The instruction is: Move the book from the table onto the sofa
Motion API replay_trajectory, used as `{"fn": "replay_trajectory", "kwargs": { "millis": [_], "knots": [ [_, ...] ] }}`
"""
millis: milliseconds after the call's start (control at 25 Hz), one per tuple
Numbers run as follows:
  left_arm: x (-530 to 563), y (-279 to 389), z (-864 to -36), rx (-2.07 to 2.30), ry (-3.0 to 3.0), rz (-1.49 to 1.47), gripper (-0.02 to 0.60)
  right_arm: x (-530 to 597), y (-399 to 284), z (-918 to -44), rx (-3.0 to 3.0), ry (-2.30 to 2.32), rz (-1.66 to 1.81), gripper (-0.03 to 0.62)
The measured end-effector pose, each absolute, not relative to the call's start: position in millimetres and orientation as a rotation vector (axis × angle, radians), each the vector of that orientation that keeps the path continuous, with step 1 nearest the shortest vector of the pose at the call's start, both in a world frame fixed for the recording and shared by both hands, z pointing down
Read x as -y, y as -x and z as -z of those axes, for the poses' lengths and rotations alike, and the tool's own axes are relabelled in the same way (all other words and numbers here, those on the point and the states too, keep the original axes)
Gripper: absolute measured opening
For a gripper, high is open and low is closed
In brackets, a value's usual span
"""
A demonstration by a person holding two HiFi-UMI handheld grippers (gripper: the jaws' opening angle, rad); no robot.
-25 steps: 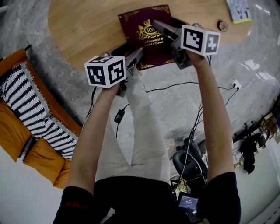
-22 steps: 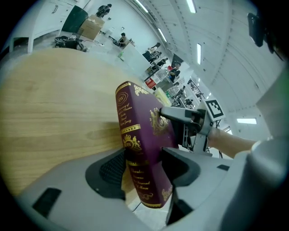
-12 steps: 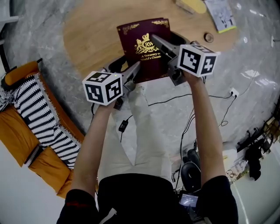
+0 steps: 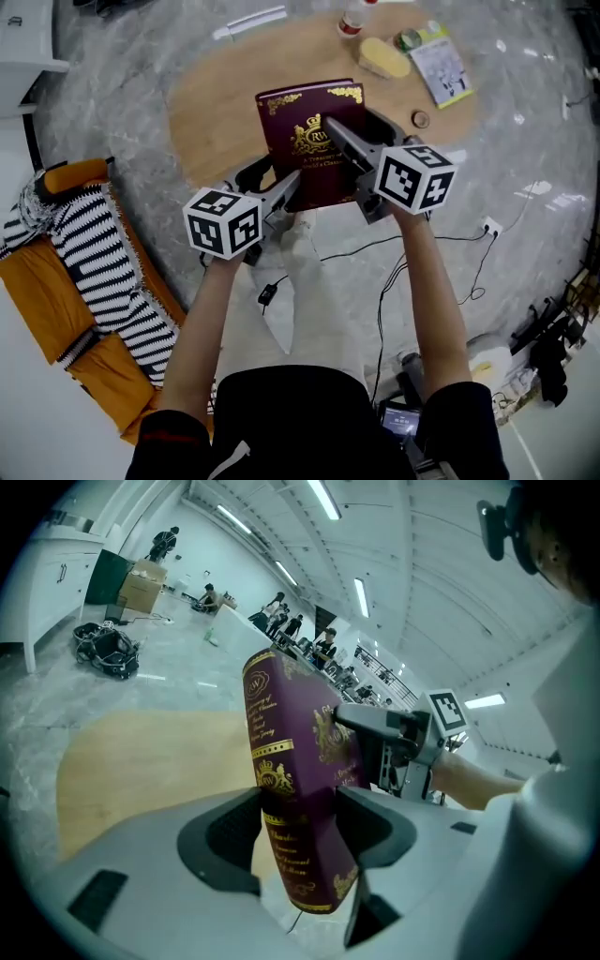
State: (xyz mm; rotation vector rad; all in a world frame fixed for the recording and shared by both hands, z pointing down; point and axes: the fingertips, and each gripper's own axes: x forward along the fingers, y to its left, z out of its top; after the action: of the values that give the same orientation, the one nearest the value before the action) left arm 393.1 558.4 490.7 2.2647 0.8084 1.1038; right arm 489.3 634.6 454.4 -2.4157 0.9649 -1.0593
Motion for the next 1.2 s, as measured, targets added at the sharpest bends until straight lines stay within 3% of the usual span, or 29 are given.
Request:
{"fn": "replay_trajectory", "kwargs": {
  "millis": [720, 1200],
  "knots": [
    [-567.7, -389.5, -340.5, -0.864, -2.365, -1.001, 0.261, -648.3, -476.8, -295.0, -0.992, 2.493, 0.878, 0.299],
    [-552.7, -355.9, -280.8, -0.731, -2.482, -0.922, 0.258, -629.9, -446.9, -237.0, -1.137, 2.439, 0.783, 0.301]
  ]
}}
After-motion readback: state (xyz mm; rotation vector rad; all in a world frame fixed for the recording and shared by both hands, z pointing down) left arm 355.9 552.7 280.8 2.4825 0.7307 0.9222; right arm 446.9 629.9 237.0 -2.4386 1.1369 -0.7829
